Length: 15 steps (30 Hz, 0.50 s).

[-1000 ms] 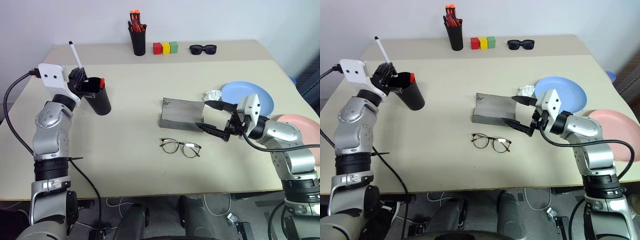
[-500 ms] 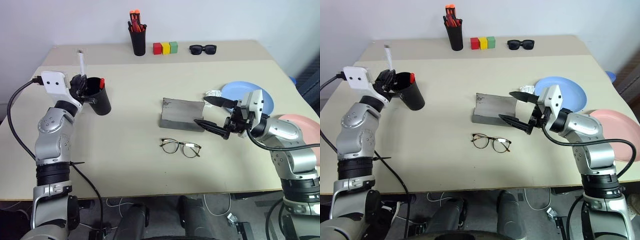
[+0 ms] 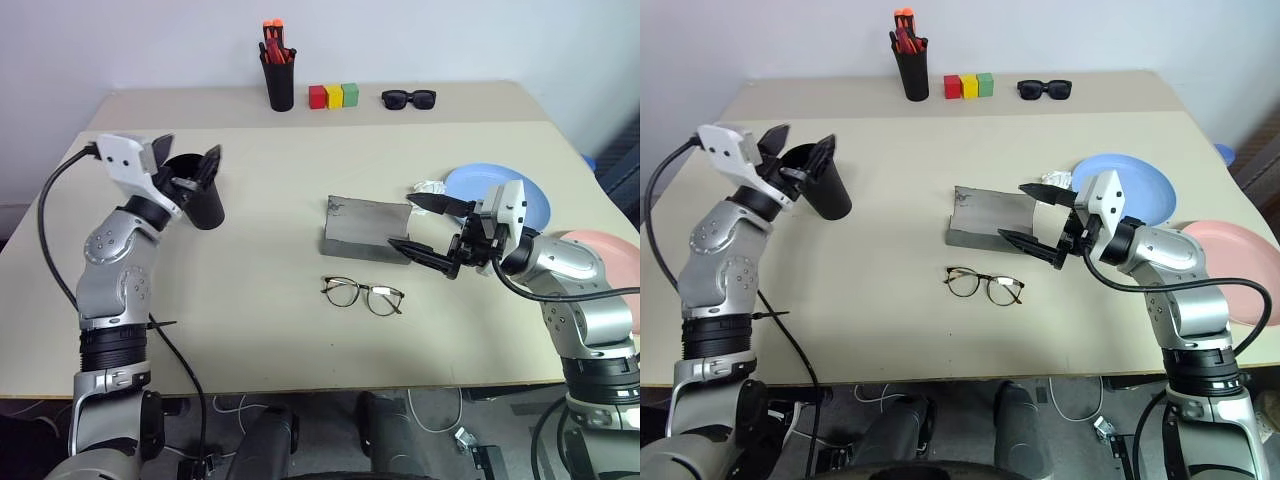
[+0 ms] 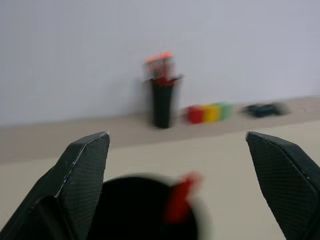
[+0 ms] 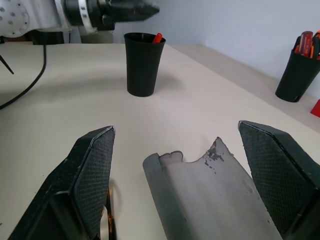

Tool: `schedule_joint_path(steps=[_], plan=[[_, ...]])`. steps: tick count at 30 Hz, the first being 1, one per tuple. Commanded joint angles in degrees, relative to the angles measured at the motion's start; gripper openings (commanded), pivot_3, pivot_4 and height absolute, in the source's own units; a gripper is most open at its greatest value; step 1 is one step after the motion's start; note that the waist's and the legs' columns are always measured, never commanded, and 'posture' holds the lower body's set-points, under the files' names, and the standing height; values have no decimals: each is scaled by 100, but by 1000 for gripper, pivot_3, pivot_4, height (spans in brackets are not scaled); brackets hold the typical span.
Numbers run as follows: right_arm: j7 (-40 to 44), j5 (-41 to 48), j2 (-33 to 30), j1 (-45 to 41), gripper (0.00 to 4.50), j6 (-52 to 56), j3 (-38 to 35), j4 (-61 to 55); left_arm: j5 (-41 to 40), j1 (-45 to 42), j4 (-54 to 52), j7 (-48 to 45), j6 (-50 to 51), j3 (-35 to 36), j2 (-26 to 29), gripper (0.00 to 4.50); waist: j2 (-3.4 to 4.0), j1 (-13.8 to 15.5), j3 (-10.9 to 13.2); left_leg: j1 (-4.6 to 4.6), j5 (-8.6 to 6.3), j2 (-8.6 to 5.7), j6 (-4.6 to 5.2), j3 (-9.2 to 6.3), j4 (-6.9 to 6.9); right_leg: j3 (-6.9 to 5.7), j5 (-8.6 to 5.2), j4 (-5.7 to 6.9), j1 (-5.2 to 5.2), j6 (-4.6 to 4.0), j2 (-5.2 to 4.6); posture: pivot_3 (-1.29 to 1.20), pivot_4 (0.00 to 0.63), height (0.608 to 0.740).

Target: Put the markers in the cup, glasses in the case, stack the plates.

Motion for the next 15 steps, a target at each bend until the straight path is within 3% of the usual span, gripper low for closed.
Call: schedule_joint_path(steps=[1, 11, 15], plan=[[-1, 118, -23, 31, 4037, -31, -191, -112, -160, -324, -97, -577, 109, -199, 167, 4453, 0, -13, 0, 2, 0, 0, 0, 0, 0, 0, 0, 0, 1, 0, 0, 0, 150, 740], [-373, -130, 34, 182, 4037, -156, -188, -146, -498, -605, 199, -2250, 810, -1032, 80, 4453, 1, -14, 0, 3, 0, 3, 1, 2, -1, 1, 0, 0, 1, -1, 6, 0, 150, 740], [-369, -182, 47, 149, 4037, -189, -132, -121, 402, -973, 943, -2719, 500, -1882, 97, 4453, 1, -11, 0, 4, 0, 1, 2, 1, 1, 1, 0, 1, 4, -1, 6, 0, 150, 740]])
